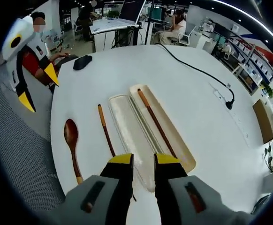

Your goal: Arrange the utensils inside the cutlery case until each visible utensil rests in its matching compartment.

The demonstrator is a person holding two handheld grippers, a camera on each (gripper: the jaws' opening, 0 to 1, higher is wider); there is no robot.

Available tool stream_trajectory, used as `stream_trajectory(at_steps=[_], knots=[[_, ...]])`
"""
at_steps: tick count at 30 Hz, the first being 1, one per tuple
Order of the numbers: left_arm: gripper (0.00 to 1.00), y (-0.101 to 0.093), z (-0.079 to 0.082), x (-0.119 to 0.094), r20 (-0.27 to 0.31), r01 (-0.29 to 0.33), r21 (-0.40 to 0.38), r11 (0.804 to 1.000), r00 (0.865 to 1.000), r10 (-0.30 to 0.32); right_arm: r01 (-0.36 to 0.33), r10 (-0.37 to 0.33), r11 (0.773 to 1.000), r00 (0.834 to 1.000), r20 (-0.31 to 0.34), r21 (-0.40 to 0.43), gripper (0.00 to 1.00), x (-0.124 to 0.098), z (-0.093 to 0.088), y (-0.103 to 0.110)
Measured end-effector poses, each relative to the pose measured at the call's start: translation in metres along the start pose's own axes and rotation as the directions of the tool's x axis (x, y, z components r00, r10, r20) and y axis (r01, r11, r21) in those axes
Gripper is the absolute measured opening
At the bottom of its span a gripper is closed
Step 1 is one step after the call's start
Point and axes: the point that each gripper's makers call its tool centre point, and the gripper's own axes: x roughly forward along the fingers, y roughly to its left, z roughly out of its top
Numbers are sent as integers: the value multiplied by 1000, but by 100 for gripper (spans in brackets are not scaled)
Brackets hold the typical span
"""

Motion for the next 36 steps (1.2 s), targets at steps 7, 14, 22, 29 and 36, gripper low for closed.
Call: stream_trajectory(at_steps=[7,14,22,29,36], knots=[[45,0,-1,0,-2,1,0,1000,1000,-1,-40,39,999,999,-31,-18,14,9,-9,10],[45,0,0,0,-1,1,0,1000,1000,-1,-96,94,994,994,-57,-45,14,19,-12,27],[45,0,-1,0,-3,2,0,1000,1000,-2,-182,175,981,980,-99,-71,14,30,-15,45],[45,0,0,0,0,2,-1,1000,1000,-2,-229,209,965,965,-155,-125,15,40,-16,57],[45,0,-1,-1,-2,1,-3,1000,1000,-1,-247,209,954,955,-211,-169,14,50,-17,57]])
